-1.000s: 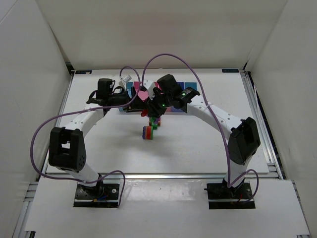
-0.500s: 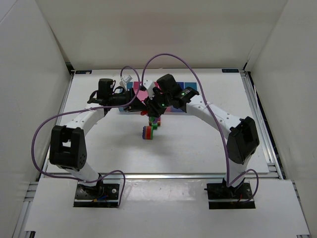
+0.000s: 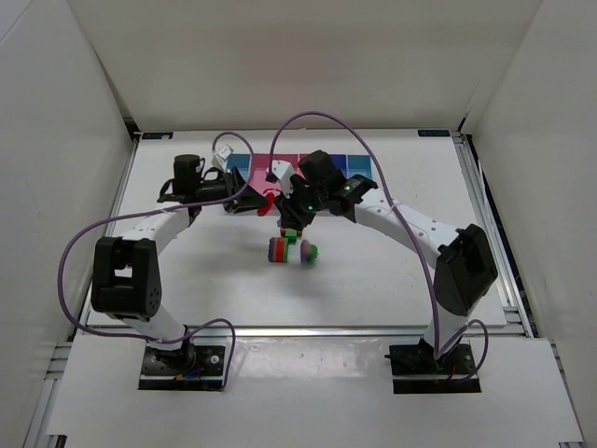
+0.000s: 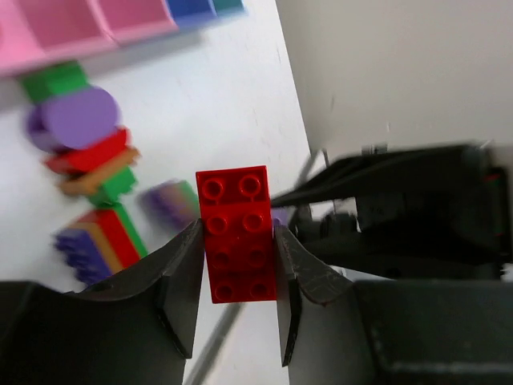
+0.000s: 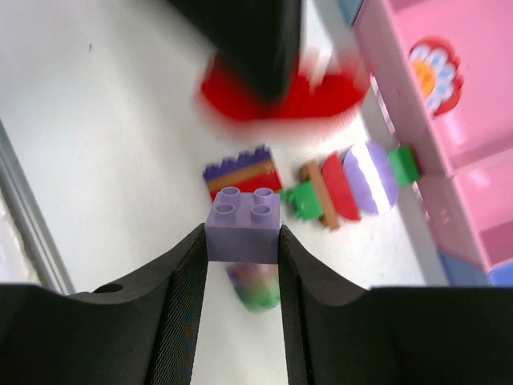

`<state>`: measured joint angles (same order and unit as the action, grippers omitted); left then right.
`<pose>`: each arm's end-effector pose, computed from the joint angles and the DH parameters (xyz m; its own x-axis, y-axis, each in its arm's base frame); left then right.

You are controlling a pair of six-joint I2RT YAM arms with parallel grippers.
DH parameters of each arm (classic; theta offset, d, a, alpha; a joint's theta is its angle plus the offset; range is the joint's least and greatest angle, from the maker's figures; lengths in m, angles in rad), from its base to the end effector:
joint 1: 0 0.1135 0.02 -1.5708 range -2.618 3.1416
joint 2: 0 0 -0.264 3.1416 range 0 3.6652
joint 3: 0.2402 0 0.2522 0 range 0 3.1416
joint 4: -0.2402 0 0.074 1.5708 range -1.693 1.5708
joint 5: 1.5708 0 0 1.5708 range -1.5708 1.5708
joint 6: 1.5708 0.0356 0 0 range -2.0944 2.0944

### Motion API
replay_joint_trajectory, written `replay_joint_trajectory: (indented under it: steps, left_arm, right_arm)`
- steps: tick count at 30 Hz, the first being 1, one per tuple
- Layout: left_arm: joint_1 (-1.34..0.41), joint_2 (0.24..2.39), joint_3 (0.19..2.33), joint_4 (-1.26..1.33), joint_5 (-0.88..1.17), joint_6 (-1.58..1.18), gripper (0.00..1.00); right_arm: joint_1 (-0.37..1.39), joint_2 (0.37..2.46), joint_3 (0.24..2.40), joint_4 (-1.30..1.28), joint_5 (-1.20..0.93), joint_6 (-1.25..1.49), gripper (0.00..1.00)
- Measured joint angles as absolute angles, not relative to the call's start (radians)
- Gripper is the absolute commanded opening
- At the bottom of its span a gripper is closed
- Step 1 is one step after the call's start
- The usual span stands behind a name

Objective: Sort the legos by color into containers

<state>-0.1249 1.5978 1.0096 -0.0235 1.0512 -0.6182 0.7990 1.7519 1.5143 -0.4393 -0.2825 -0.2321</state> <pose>0.3328 -0.0729 0.2388 -0.9088 -0.1759 -0.3783 0.2948 0.3708 -0.8807 0.2747 0.2965 0.3061 -0.2320 -0.5551 -0.7988 -0.9178 0.3970 -0.0094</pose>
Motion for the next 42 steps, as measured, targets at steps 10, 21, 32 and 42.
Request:
replay_joint_trajectory:
  steps: [10, 21, 32, 42]
  left_arm:
    - [-0.007, 1.597, 1.011, 0.126, 1.008, -0.715, 0.10]
    - [-0.029, 1.656, 1.227, -0.107, 0.831, -0.516, 0.10]
    - [-0.169, 1.724, 1.442, -0.331, 0.485, -0.280, 0.10]
    - [-0.225, 1.900, 1.559, -0.408, 0.373, -0.226, 0.15]
  right_arm:
    - [0.798, 1.702, 1.427, -0.488, -0.271, -0.247, 0.00]
    - [0.757, 1.694, 1.405, -0.501, -0.221, -0.274, 0.00]
    - [0.666, 1.694, 1.409, -0.498, -0.167, -0.261, 0.00]
    - [0.622, 1.694, 1.444, -0.496, -0.154, -0.251, 0.00]
